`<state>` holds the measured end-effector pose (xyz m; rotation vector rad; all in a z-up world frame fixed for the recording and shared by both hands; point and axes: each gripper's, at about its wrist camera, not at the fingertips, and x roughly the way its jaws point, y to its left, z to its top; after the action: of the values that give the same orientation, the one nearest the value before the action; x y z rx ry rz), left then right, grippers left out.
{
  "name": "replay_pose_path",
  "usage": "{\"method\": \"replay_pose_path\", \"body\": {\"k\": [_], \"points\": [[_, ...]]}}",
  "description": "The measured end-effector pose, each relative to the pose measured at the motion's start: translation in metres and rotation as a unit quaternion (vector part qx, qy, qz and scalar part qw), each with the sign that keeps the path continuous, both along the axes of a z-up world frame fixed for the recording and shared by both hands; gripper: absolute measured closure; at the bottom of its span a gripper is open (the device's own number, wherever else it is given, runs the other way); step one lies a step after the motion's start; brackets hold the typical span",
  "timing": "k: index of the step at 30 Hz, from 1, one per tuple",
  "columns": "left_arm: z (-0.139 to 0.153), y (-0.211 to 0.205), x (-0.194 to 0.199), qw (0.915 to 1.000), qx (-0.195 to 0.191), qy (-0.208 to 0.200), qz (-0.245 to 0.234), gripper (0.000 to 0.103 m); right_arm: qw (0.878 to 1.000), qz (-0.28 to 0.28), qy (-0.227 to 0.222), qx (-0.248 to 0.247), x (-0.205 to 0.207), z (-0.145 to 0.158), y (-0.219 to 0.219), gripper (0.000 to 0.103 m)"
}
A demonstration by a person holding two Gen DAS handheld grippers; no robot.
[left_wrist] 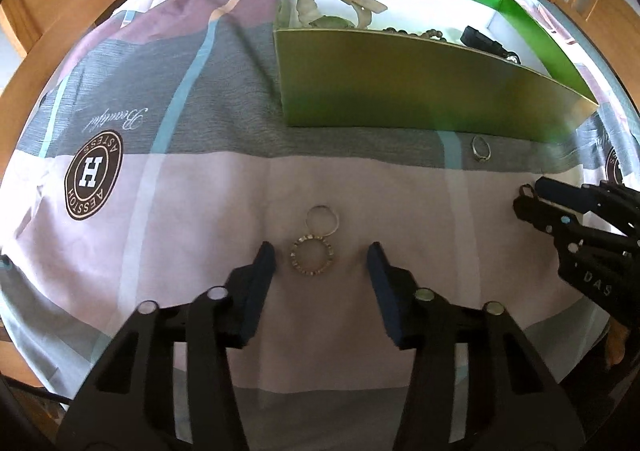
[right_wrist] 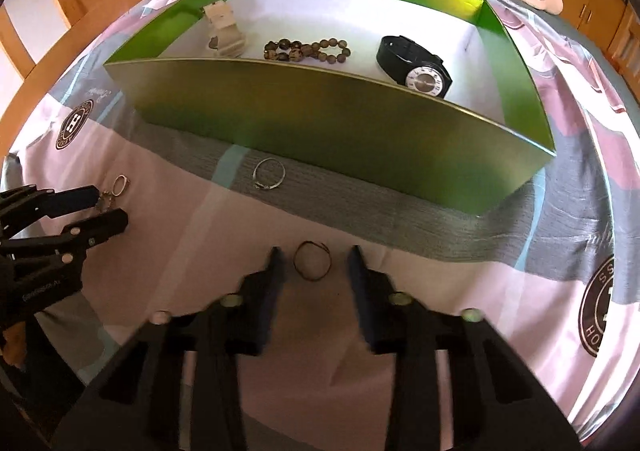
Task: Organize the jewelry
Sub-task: 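Grasp the silver ring pair with the left tool while the right tool grasps a silver ring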
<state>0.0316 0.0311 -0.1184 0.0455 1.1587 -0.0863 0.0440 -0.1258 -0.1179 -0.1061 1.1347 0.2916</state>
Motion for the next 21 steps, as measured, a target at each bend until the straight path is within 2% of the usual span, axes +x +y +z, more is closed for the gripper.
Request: {"method": "replay_pose_path", "body": {"k": [3, 5, 14, 17, 21], "points": [[0.001, 0.007, 0.001, 0.9999, -0.011, -0.003, 0.008, 0.077, 1.0, 0.002, 0.0, 0.0, -0.002, 0.001, 0.0, 0.084], [0.002, 0.01, 0.001, 0.9999, -0.013, -0.002, 0.01, 0.082, 1.0, -0.002, -0.001, 0.005, -0.005, 0.003, -0.003, 0.084], [0.021, 0.018, -0.005, 0.9989, -0.045, -0.01, 0.014, 0.082, 1.0, -0.009, -0.017, 0.016, -0.017, 0.023, -0.025, 0.084], [0.034, 0.018, -0.007, 0.9988, -0.042, -0.02, 0.015, 0.082, 0.999, -0.01, -0.027, 0.025, -0.019, 0.034, -0.028, 0.084], [0.064, 0.005, -0.006, 0.9979, -0.034, -0.055, 0.002, 0.082, 0.998, -0.008, -0.057, 0.034, -0.013, 0.06, -0.029, 0.084]]}}
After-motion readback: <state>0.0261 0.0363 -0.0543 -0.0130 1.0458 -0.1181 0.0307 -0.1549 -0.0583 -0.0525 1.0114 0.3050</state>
